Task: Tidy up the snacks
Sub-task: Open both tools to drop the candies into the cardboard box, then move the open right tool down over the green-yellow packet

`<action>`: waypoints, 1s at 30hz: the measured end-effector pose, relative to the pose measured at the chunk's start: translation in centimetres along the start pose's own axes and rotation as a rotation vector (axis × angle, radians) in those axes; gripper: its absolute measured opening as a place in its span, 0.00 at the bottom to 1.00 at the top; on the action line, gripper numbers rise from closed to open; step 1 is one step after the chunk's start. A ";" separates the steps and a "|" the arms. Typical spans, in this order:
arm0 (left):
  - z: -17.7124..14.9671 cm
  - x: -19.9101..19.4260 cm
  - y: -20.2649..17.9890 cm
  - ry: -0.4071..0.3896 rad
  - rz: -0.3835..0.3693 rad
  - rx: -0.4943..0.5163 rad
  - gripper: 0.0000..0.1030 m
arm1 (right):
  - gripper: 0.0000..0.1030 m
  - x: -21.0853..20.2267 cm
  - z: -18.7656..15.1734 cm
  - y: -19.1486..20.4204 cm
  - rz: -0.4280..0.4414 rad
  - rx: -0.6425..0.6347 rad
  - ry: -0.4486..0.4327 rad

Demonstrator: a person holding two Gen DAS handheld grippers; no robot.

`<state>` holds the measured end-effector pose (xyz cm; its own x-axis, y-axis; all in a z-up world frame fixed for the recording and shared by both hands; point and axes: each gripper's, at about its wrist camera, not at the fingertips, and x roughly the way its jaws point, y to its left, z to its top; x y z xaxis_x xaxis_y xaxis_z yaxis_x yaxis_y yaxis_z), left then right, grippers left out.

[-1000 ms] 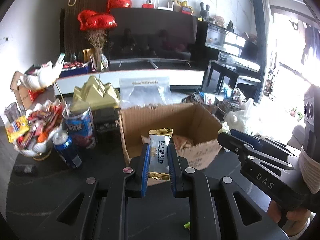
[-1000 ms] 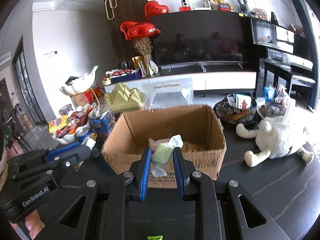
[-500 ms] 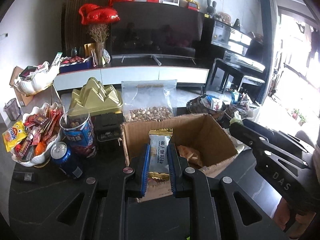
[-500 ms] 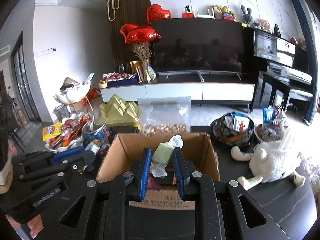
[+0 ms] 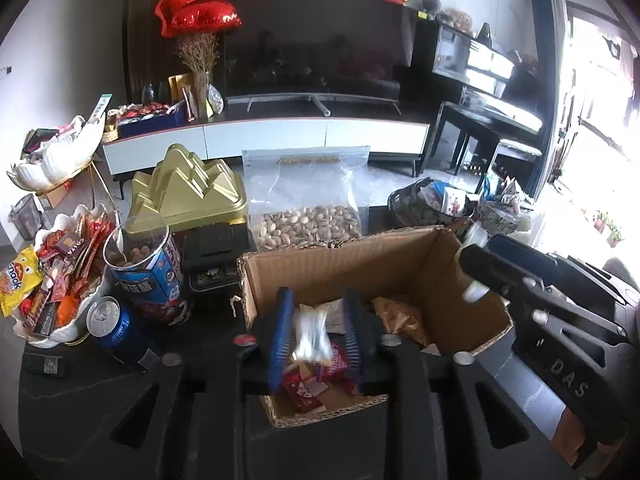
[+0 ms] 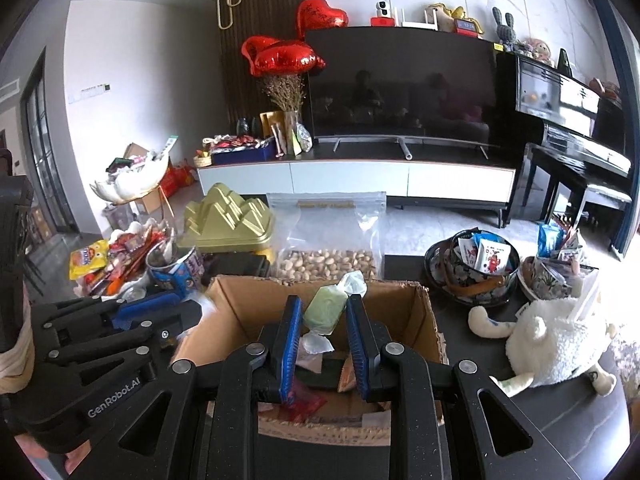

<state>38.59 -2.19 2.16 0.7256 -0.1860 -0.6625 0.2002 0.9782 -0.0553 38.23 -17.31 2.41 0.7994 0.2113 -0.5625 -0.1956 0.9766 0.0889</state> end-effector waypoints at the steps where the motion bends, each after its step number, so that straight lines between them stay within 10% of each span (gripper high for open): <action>1: -0.1 -0.1 0.0 -0.004 0.010 0.005 0.30 | 0.40 0.2 -0.1 -0.1 -0.002 0.002 0.004; 30: -7.6 -12.1 -1.2 -0.137 0.109 0.046 0.63 | 0.53 -9.2 -6.5 3.0 0.047 -0.045 -0.023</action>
<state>24.61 -0.46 4.57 0.8267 -0.0932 -0.5549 0.1436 0.9885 0.0478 26.62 -16.58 2.46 0.8017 0.2582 -0.5391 -0.2581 0.9630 0.0774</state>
